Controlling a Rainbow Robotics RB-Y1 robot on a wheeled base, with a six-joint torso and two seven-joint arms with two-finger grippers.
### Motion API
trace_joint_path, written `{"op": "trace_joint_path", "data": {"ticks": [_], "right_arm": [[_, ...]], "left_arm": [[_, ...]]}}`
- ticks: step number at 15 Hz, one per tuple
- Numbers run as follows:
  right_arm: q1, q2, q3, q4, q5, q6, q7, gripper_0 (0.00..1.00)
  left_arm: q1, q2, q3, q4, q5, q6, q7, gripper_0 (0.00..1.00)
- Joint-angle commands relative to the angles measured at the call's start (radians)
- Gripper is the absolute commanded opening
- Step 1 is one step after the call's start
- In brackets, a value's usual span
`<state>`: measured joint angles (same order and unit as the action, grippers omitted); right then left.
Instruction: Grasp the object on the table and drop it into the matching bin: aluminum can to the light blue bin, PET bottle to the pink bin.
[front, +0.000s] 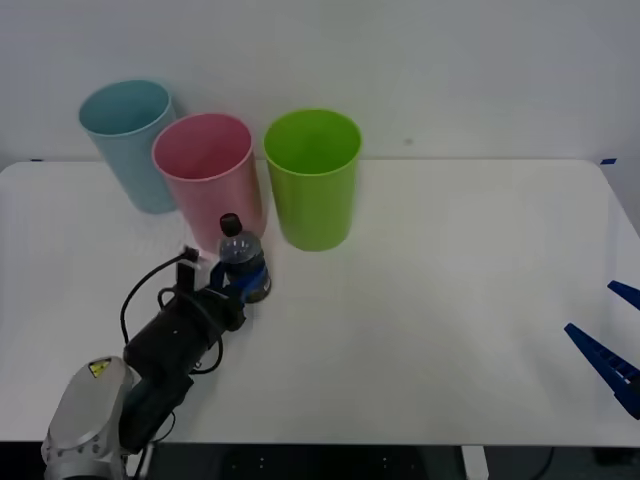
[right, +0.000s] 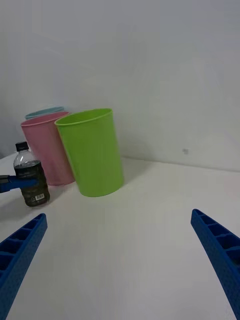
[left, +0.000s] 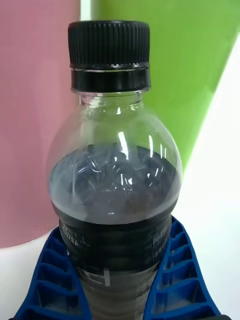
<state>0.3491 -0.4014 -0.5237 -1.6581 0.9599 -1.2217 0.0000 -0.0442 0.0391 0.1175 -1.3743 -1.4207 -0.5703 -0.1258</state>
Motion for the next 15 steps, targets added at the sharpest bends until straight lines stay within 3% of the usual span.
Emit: {"op": "trace_joint_path", "data": {"ticks": [1, 11, 15], "right_arm": [[0.0, 0.0, 0.0, 0.0, 0.0, 0.0, 0.0, 1.0], [0.0, 0.0, 0.0, 0.0, 0.0, 0.0, 0.0, 1.0], [0.0, 0.0, 0.0, 0.0, 0.0, 0.0, 0.0, 1.0]], "left_arm": [[0.006, 0.105, -0.03, 0.0, 0.1, 0.0, 0.011, 0.0], [0.058, 0.409, -0.05, 0.0, 0.419, 0.001, 0.026, 0.0], [0.056, 0.439, 0.016, -0.002, 0.482, -0.023, 0.028, 0.0]]}}
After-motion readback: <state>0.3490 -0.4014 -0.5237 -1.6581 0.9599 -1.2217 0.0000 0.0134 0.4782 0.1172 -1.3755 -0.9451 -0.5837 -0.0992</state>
